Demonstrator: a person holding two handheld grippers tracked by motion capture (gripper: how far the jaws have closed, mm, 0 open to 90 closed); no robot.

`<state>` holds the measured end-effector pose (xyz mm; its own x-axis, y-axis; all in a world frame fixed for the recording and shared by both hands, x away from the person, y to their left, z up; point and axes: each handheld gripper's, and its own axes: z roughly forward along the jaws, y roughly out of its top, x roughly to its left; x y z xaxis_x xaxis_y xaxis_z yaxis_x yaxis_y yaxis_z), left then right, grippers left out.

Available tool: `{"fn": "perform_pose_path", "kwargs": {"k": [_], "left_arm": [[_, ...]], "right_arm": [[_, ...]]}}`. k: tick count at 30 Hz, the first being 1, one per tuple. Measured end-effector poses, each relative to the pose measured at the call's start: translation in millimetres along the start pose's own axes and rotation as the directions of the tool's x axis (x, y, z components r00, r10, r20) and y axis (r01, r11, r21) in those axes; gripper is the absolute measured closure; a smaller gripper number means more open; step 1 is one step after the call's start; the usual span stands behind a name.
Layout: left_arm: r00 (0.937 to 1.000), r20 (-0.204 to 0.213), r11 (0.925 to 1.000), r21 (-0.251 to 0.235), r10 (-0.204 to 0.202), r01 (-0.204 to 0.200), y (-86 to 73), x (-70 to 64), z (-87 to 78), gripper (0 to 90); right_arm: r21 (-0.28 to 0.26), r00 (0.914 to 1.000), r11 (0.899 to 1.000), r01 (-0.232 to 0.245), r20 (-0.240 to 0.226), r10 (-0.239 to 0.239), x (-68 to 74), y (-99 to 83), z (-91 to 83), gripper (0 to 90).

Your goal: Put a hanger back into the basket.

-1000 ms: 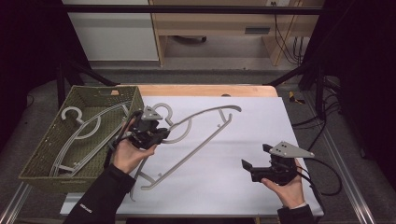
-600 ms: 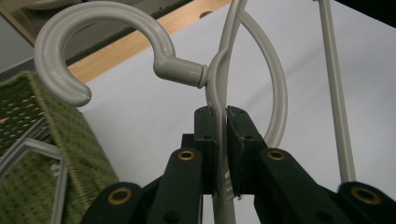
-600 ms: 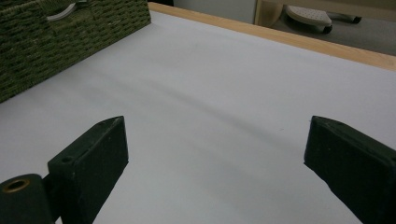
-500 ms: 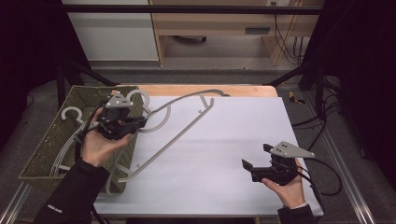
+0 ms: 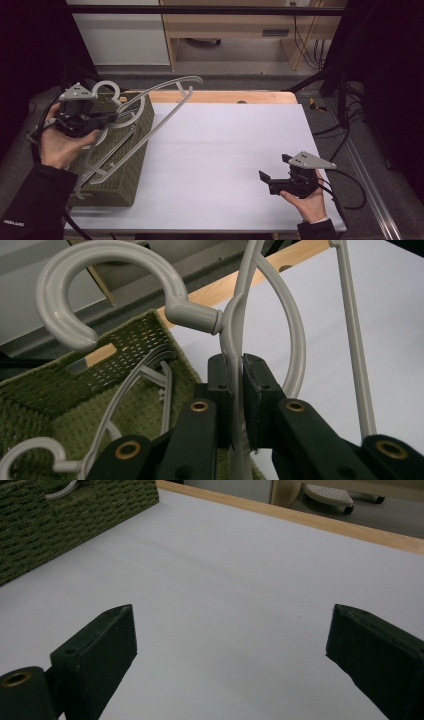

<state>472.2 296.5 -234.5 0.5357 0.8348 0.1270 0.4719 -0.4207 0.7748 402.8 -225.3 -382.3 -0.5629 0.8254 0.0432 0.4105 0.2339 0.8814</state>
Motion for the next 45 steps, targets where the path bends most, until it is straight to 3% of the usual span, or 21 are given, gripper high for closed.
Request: {"fn": "perform_pose_path", "kwargs": {"k": [12,19,25,45], "left_arm": [[0.9996,-0.027,0.9997,0.02,-0.012,0.013,-17.3,33.0,4.7,83.1],[0.9971,-0.057,0.9986,0.009,-0.051,0.052,-24.9,56.3,3.1,83.1],[0.9935,-0.09,0.9968,0.03,-0.07,0.073,-28.4,73.0,7.8,83.1],[0.9887,-0.12,0.9943,0.045,-0.09,0.096,-54.9,110.9,21.5,83.1]], "right_arm": [[-0.006,1.0,1.0,-0.006,0.003,0.006,-2.8,-0.7,-0.4,5.7],[0.001,0.9999,1.0,-0.012,0.008,0.012,-5.1,-2.1,0.8,5.6],[0.004,0.9999,1.0,-0.01,0.01,0.01,-5.1,-2.3,1.5,5.6],[0.018,0.9998,1.0,-0.011,0.018,0.011,-5.6,-3.1,4.6,5.7]]}}
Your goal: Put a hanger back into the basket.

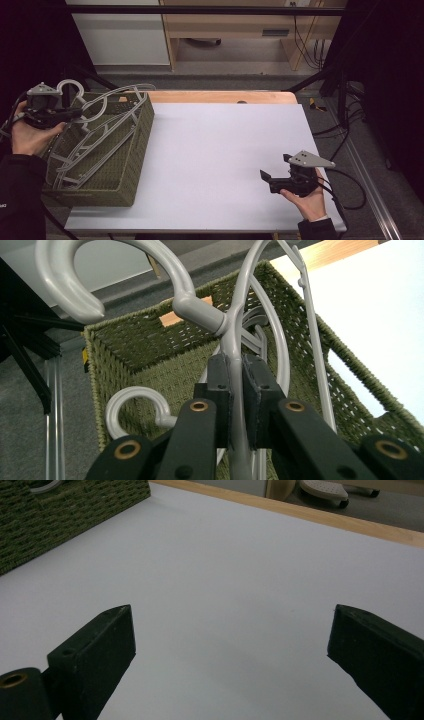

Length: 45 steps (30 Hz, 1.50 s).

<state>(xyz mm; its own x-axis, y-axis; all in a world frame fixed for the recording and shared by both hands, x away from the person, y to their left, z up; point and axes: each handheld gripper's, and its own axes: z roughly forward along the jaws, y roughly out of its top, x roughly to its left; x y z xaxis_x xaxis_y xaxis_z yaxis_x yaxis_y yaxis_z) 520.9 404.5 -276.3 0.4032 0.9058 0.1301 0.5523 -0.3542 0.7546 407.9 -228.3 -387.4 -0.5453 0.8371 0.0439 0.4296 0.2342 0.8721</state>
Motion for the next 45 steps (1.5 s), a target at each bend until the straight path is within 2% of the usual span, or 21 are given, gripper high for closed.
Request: {"fn": "perform_pose_path", "kwargs": {"k": [6,18,24,29,35,37,39,45], "left_arm": [[1.0,-0.005,1.0,0.008,0.0,0.0,-7.8,8.2,0.8,83.1],[0.9999,0.015,0.9999,0.01,-0.002,0.002,-22.9,23.0,-4.2,83.1],[1.0,0.005,0.9998,0.019,-0.008,0.008,-30.0,28.9,-5.1,83.1],[1.0,0.001,0.9995,0.032,-0.007,0.007,-37.0,30.1,4.1,83.1],[0.9998,0.009,0.9975,0.067,0.02,-0.02,-39.5,24.2,25.3,83.1],[0.9998,0.01,0.9973,0.071,0.018,-0.019,-41.4,23.6,29.8,83.0],[0.9999,0.011,0.9987,0.05,-0.009,0.009,-44.1,23.9,32.1,83.0],[0.9995,-0.019,0.9957,0.089,0.026,-0.025,-42.8,25.4,39.5,83.0]], "right_arm": [[0.006,1.0,1.0,0.006,0.003,-0.006,-0.1,-0.6,1.9,5.7],[0.013,1.0,1.0,0.006,0.007,-0.006,-0.4,-1.2,3.2,5.8],[0.011,1.0,1.0,0.004,0.008,-0.004,-0.2,-1.0,2.2,5.8],[0.006,0.9999,1.0,0.003,0.012,-0.003,-0.8,-0.6,1.0,6.0],[0.013,0.9999,1.0,0.007,0.012,-0.007,-0.4,-1.1,2.3,6.0],[0.012,0.9999,1.0,0.007,0.011,-0.007,-0.4,-1.1,2.3,6.0],[0.012,0.9999,1.0,0.007,0.01,-0.007,-0.4,-1.0,2.2,6.0],[0.01,0.9999,1.0,0.009,0.008,-0.009,0.1,-1.0,2.8,6.0]]}}
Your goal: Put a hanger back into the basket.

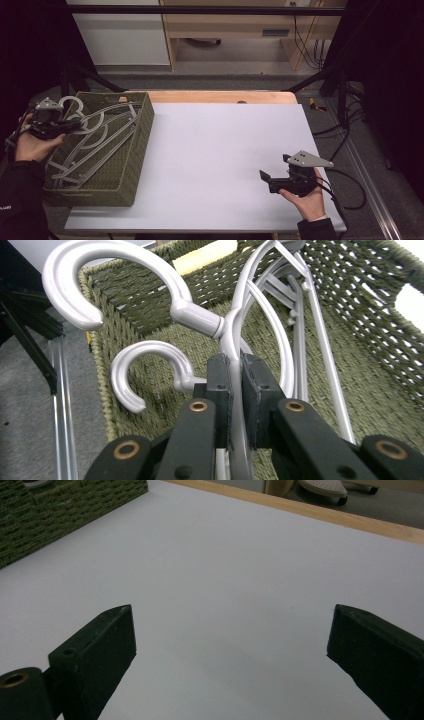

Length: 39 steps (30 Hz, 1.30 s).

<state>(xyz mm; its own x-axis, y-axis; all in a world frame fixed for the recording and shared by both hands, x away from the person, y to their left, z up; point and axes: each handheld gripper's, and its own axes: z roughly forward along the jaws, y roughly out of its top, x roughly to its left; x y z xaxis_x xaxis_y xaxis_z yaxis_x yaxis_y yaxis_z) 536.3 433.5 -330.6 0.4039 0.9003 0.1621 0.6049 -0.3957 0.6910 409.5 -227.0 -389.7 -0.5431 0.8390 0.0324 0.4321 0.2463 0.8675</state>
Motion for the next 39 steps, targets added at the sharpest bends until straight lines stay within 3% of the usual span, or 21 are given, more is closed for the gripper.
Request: {"fn": "perform_pose_path", "kwargs": {"k": [5,7,9,14,16,18,21,23,24,26,29,32,35,37,39], "left_arm": [[0.9997,-0.025,0.999,0.045,-0.001,0.002,3.6,-0.8,12.2,82.9],[0.9996,-0.013,0.9981,0.055,-0.026,0.027,-0.6,1.0,15.5,82.8],[0.9971,0.012,0.9953,0.062,-0.076,0.075,-6.8,3.5,19.5,82.6],[0.9943,0.02,0.9894,0.103,-0.105,0.102,-22.1,1.4,29.5,82.0],[0.9931,0.017,0.989,0.094,-0.116,0.114,-26.2,0.5,29.4,80.8],[0.993,0.013,0.9906,0.073,-0.117,0.116,-27.1,1.1,24.8,72.8],[0.9869,0.043,0.9876,-0.018,-0.155,0.156,-26.1,-3.5,12.0,65.7],[0.9851,0.072,0.9838,-0.078,-0.156,0.161,-25.2,-9.7,1.9,59.3],[0.9837,0.095,0.9794,-0.119,-0.153,0.163,-24.3,-17.3,-4.5,57.2],[0.9812,0.126,0.9751,-0.149,-0.146,0.164,-22.9,-27.2,-10.2,52.4],[0.9822,0.154,0.9707,-0.197,-0.108,0.138,-20.2,-45.3,-15.5,42.4],[0.9749,0.206,0.9549,-0.263,-0.085,0.139,-17.8,-67.3,-18.8,35.2],[0.9636,0.259,0.9417,-0.303,-0.066,0.146,-18.3,-87.2,-21.6,29.5],[0.9501,0.304,0.9279,-0.331,-0.068,0.172,-21.8,-102.3,-21.8,27.9],[0.9452,0.321,0.9263,-0.336,-0.058,0.171,-24.4,-112.7,-20.3,25.2]], "right_arm": [[0.006,1.0,1.0,-0.003,-0.003,0.003,0.7,-0.3,0.5,6.0],[-0.001,1.0,1.0,0.0,-0.001,0.0,0.0,-0.1,-0.1,6.0],[-0.001,1.0,1.0,-0.002,-0.001,0.002,-0.1,0.0,-0.9,6.0],[-0.003,1.0,1.0,-0.001,-0.005,0.001,1.2,0.8,-1.5,6.0],[-0.004,1.0,1.0,-0.002,-0.006,0.002,1.2,0.9,-1.8,6.0],[-0.007,1.0,1.0,-0.003,-0.007,0.003,1.3,1.0,-1.8,6.0],[-0.006,1.0,1.0,0.001,-0.007,-0.001,1.6,1.3,-2.0,5.7],[-0.014,1.0,1.0,-0.002,-0.009,0.002,1.4,1.8,-3.0,5.6],[-0.015,1.0,1.0,-0.002,-0.009,0.002,1.3,2.0,-3.6,5.6],[-0.021,1.0,1.0,-0.002,-0.009,0.002,1.1,2.2,-4.4,5.5],[-0.023,0.9999,1.0,-0.006,-0.013,0.006,1.3,2.3,-4.7,5.4],[-0.032,0.9999,0.999,-0.005,-0.011,0.004,1.3,2.2,-5.2,5.1],[-0.05,0.9999,0.999,-0.006,-0.016,0.005,1.1,2.4,-6.3,4.9],[-0.056,0.9998,0.998,-0.004,-0.019,0.003,0.8,2.4,-6.8,4.6],[-0.065,0.9998,0.998,-0.003,-0.02,0.001,0.8,2.3,-6.8,4.6]]}}
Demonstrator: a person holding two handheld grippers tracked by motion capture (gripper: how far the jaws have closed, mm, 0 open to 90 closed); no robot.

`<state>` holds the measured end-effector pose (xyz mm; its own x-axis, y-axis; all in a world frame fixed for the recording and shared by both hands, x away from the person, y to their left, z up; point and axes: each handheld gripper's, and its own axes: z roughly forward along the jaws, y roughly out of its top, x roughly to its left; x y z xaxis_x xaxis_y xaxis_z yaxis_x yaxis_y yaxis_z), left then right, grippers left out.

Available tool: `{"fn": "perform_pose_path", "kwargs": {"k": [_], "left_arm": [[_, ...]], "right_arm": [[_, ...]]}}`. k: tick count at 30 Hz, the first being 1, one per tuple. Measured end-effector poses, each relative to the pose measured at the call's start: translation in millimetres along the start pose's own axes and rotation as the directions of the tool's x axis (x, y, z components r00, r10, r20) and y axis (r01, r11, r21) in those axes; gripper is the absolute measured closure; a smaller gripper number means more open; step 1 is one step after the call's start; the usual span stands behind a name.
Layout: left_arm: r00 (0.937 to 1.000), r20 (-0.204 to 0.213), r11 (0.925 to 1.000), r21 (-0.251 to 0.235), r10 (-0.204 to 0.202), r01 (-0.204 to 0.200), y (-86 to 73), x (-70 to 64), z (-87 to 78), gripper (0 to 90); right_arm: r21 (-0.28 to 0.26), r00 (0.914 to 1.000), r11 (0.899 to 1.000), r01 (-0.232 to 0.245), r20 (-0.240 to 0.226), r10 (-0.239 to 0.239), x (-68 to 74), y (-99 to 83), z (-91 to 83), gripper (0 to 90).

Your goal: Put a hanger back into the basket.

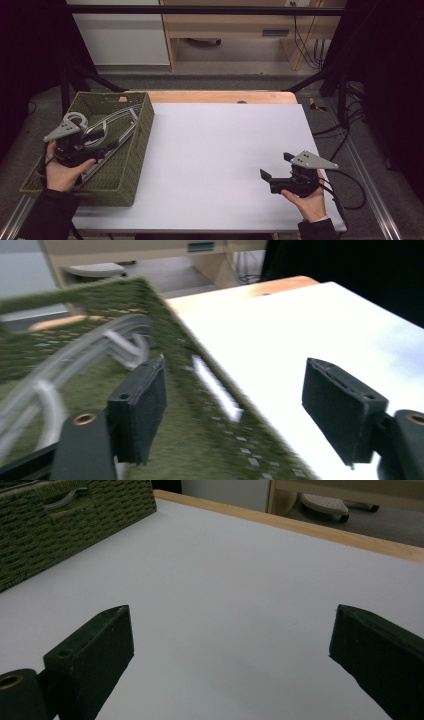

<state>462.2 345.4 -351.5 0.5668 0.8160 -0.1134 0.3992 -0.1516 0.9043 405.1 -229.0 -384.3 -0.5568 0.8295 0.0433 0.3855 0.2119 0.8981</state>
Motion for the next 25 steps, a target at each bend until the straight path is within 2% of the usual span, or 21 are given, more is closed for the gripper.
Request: {"fn": "perform_pose_path", "kwargs": {"k": [4,6,7,9,12,14,17,20,25], "left_arm": [[0.9996,0.025,0.9998,-0.016,0.009,-0.008,-9.8,-20.6,6.4,20.4],[0.9973,-0.012,0.9971,-0.019,0.073,-0.073,-10.8,-30.3,6.9,18.0],[0.9963,-0.02,0.9959,-0.033,0.084,-0.084,-10.2,-34.2,5.1,17.1],[0.9985,0.032,0.9976,-0.054,0.045,-0.044,-9.9,-39.7,2.8,17.2],[0.9965,0.016,0.9956,-0.047,0.082,-0.081,-12.2,-47.8,2.2,16.6],[0.9972,0.041,0.9965,-0.058,0.062,-0.06,-14.6,-52.1,0.9,16.5],[0.9961,0.039,0.9955,-0.055,0.079,-0.077,-20.6,-60.4,0.7,16.1],[0.995,0.033,0.9952,-0.031,0.094,-0.093,-24.4,-67.2,1.5,13.0],[0.9939,0.053,0.9953,-0.012,0.096,-0.096,-30.3,-74.8,4.6,11.4]], "right_arm": [[-0.012,1.0,1.0,0.002,-0.006,-0.002,0.4,-0.4,-0.2,4.3],[-0.018,1.0,1.0,0.002,-0.009,-0.002,0.1,-0.9,-0.4,4.3],[-0.021,1.0,1.0,0.0,-0.01,0.0,-0.2,-1.4,-0.3,4.3],[-0.027,0.9999,1.0,-0.004,-0.012,0.004,-1.1,-2.6,0.0,4.3],[-0.024,0.9999,1.0,-0.009,-0.008,0.009,-1.8,-3.9,0.4,4.0],[-0.028,0.9999,1.0,-0.01,-0.008,0.01,-2.0,-4.4,-0.2,4.0],[-0.03,0.9999,1.0,-0.009,-0.008,0.009,-2.3,-4.9,-0.6,4.0],[-0.033,0.9999,0.999,-0.007,-0.011,0.006,-2.1,-5.5,-0.4,3.9],[-0.043,0.9999,0.999,-0.006,-0.01,0.005,-1.9,-6.4,-0.9,3.1]]}}
